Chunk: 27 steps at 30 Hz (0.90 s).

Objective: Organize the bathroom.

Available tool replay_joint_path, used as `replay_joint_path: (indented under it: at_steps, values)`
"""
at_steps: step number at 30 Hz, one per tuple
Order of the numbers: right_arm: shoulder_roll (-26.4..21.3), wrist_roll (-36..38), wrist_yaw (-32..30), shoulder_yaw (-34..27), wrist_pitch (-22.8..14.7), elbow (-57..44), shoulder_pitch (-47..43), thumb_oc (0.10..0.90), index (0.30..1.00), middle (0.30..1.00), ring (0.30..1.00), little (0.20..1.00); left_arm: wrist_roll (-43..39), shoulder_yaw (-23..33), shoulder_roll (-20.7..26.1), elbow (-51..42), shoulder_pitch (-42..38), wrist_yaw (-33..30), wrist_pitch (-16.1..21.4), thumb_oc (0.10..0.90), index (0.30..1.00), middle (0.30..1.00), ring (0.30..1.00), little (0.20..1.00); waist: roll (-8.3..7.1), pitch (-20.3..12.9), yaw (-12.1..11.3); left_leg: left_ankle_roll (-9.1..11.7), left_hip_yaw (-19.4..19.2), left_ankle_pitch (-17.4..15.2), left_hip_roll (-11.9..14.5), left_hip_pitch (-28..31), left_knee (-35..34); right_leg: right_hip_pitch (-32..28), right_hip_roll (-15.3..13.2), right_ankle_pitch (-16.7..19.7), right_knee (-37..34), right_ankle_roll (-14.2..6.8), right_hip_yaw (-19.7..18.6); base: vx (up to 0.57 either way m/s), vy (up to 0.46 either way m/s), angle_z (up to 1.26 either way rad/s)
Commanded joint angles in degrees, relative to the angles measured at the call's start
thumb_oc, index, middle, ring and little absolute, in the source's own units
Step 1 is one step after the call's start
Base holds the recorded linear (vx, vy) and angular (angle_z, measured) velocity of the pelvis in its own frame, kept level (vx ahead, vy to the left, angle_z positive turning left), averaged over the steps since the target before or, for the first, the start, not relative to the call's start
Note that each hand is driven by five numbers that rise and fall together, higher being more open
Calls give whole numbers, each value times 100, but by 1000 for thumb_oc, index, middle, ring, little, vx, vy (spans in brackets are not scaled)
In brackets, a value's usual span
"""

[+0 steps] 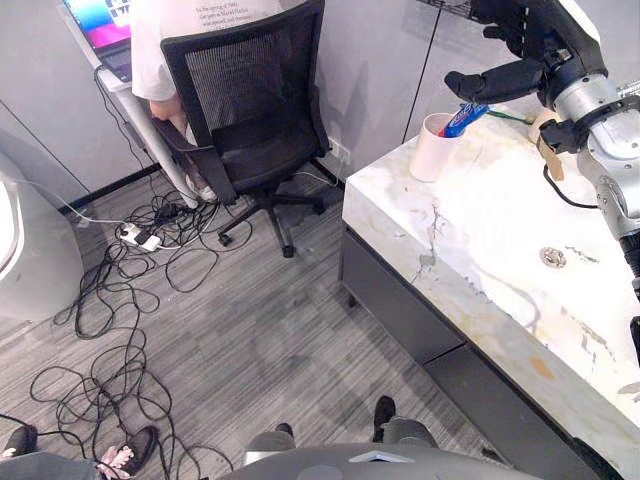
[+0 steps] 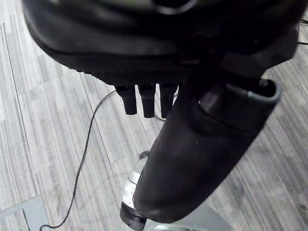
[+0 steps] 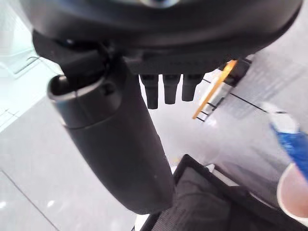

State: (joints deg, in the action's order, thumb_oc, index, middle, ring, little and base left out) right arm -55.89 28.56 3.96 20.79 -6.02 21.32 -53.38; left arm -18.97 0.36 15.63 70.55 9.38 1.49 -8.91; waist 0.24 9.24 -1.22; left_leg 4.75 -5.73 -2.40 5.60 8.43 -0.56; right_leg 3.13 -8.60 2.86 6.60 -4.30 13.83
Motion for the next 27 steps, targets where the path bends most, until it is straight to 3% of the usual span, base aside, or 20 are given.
replay_joint_path:
  at_steps: [1,8,12,14,15,16,18,21,27]
  values:
    - [-169,572,-440,-286,-523,-198,-1259,800,900,900,900,900,308,-244,472,297,192,-19,-53,800,900,900,900,900,-398,-371,-133,89,-284,-373,247,180,274,132,-280,-207,-93,-460,-499,0,0,0]
    - [-593,573,-954,-211,-618,-286,-1550,800,900,900,900,900,275,-231,490,304,201,-23,-93,800,900,900,900,900,-490,-463,-76,89,-340,-359,270,174,239,115,-212,-210,-155,-454,-511,2,3,-1]
    - [-593,573,-954,-211,-618,-286,-1550,800,900,900,900,900,275,-231,490,304,201,-23,-93,800,900,900,900,900,-490,-463,-76,89,-340,-359,270,174,239,115,-212,-210,-155,-454,-511,-5,6,-1]
    - [-845,589,-1049,-140,-681,-160,-1643,800,900,900,900,900,296,-195,495,311,219,-20,-82,800,900,900,900,900,-522,-490,-44,91,-368,-356,268,177,227,115,-195,-199,-180,-456,-521,-46,48,-4]
    - [-1595,314,-1369,75,-688,589,-1744,800,900,900,900,900,295,-97,503,337,246,-62,-1,800,900,900,900,900,-639,-590,75,102,-459,-387,239,180,225,123,-146,-116,-321,-481,-594,-49,46,-2]
    - [-1595,314,-1369,75,-688,589,-1744,800,900,900,900,900,295,-97,503,337,246,-62,-1,800,900,900,900,900,-639,-590,75,102,-459,-387,239,180,225,123,-146,-116,-321,-481,-594,-57,55,-7]
    - [-2051,268,-1533,12,-798,1286,-1564,800,900,900,900,900,185,-42,536,349,269,8,180,800,900,900,900,900,-679,-611,178,96,-539,-410,224,213,225,147,-118,-53,-388,-498,-691,-22,12,-26]
    - [-2435,-51,-1991,-519,-714,2143,-1050,800,900,900,900,900,5,-12,563,342,222,131,490,800,900,900,900,900,-662,-624,333,102,-659,-419,226,283,181,154,-75,-1,-473,-511,-758,-30,3,-38]
    - [-2701,-82,-2396,-1870,-544,3073,168,800,900,900,900,900,-49,144,523,408,153,272,687,800,900,900,900,900,-602,-625,494,123,-757,-362,254,305,189,178,-4,9,-526,-487,-853,-25,3,-23]
